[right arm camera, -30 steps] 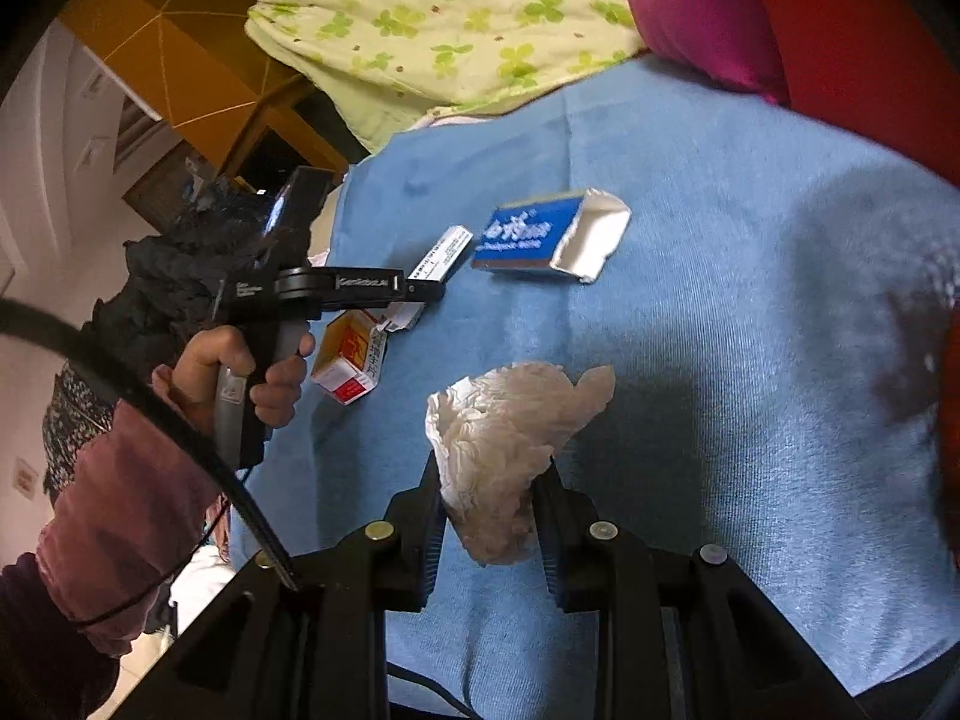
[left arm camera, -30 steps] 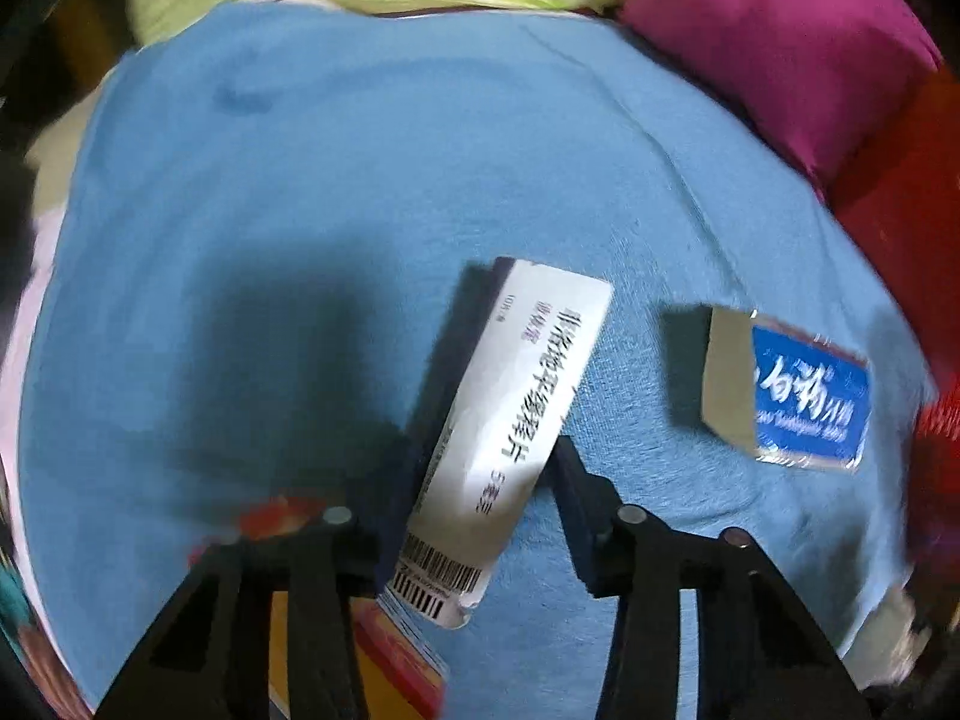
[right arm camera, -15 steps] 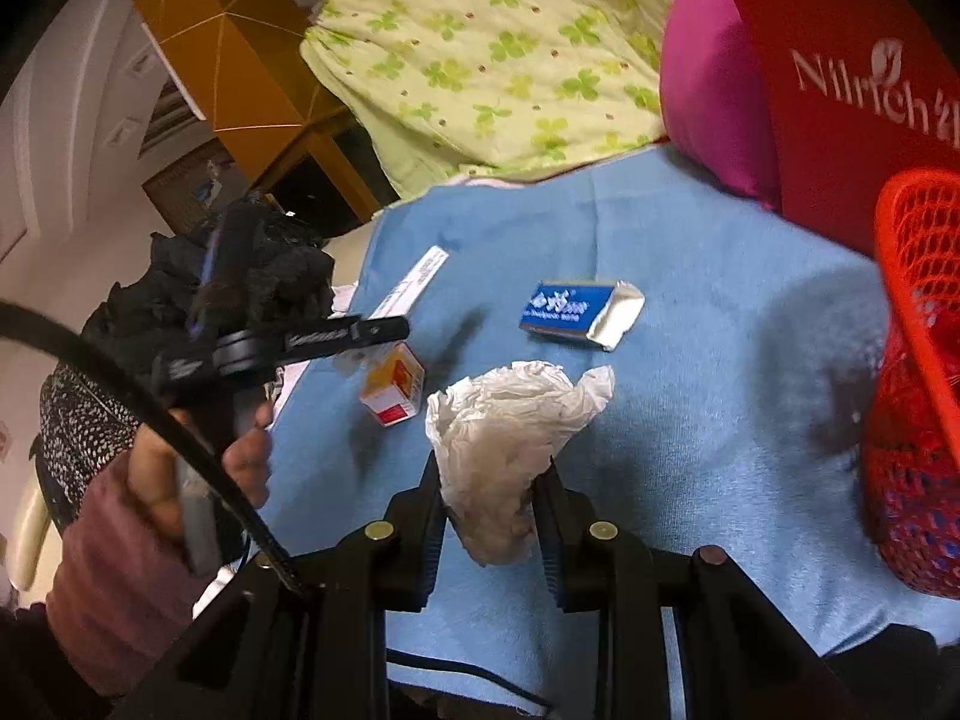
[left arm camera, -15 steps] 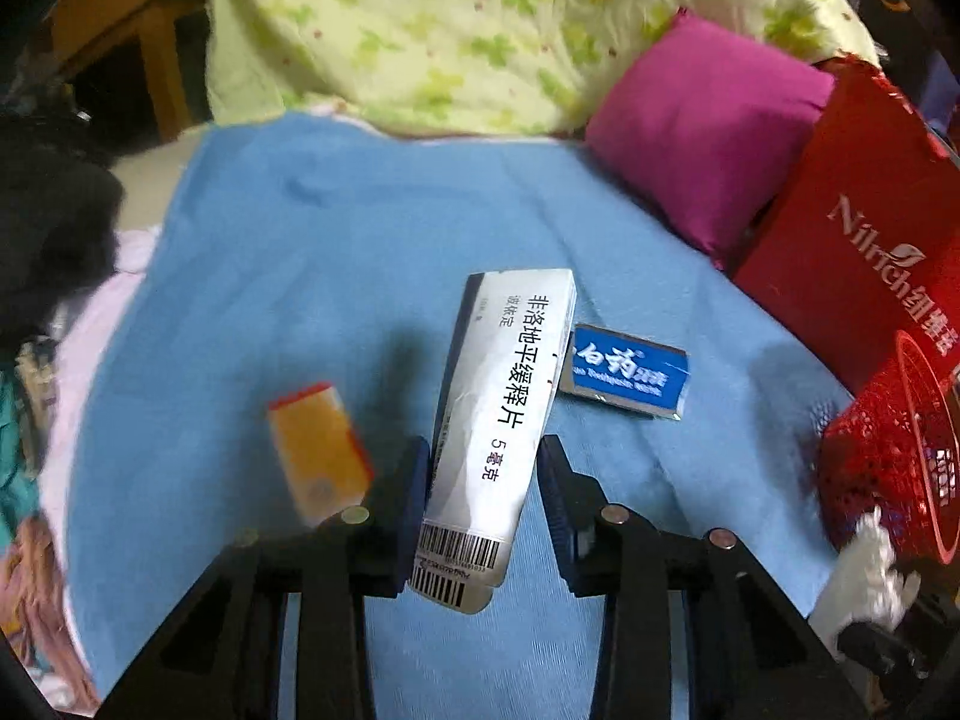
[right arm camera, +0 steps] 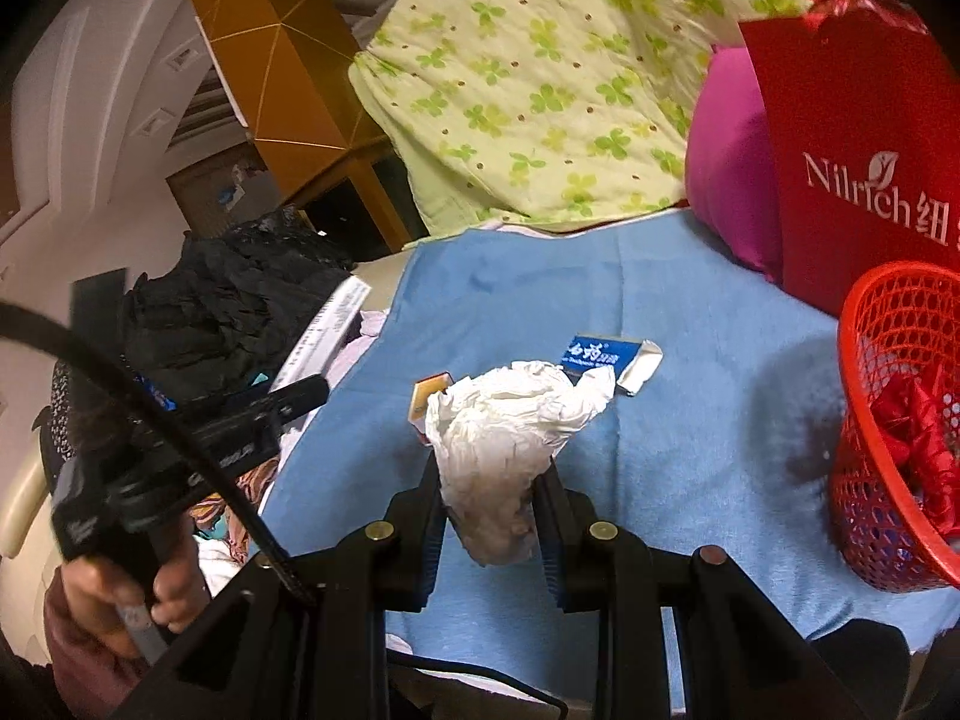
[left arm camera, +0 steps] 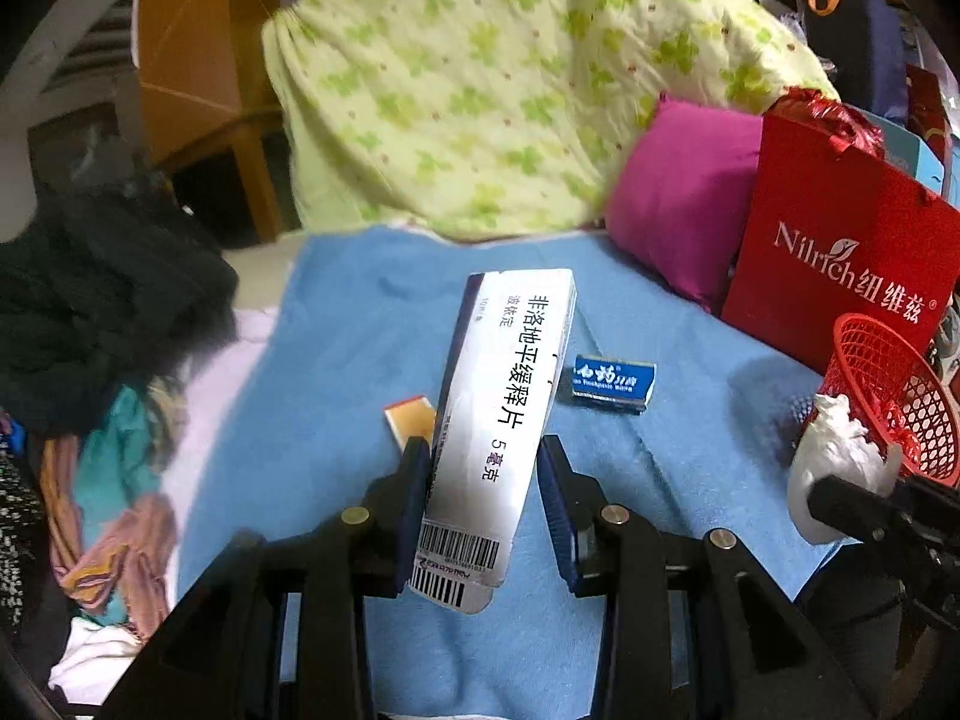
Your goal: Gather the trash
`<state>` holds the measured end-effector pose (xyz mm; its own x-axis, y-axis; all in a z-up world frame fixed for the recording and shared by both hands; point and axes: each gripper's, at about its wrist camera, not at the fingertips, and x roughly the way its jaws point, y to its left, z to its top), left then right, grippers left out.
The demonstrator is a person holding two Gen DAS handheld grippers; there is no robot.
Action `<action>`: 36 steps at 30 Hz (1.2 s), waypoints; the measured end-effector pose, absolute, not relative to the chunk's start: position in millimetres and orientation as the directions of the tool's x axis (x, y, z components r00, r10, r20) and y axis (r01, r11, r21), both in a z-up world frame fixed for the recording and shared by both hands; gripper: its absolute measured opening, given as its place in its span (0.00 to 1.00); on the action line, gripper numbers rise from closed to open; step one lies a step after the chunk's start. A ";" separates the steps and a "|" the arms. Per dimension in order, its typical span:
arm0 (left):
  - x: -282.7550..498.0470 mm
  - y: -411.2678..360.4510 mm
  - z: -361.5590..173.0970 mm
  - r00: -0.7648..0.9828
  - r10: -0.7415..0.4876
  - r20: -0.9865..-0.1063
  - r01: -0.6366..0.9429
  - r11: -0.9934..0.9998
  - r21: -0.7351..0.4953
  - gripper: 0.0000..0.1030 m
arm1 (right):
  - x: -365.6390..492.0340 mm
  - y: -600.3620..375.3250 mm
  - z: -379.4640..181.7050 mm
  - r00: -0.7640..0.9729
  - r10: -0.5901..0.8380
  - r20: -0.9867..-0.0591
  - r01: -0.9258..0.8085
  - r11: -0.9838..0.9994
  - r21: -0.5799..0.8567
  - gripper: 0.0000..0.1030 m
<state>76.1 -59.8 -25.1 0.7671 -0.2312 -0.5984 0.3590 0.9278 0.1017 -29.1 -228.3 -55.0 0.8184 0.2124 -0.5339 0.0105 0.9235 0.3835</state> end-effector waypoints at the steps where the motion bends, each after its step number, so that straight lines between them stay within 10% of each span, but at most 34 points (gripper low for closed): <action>1: 70.6 -59.0 -21.6 0.778 -0.225 -0.587 0.351 0.930 0.109 0.37 | -31.2 -226.8 -52.1 0.822 0.211 -0.528 0.008 0.924 0.381 0.28; 36: 3.3 -97.6 -15.4 0.792 -0.239 -0.561 0.398 0.899 0.179 0.38 | -71.8 -250.8 -30.6 0.880 0.196 -0.433 0.010 0.904 0.428 0.28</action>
<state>3.3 -97.6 -15.5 0.7924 -0.2390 -0.5612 0.3985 0.8995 0.1795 -71.8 -250.8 -30.6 0.8796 0.1960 -0.4335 0.0097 0.9036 0.4283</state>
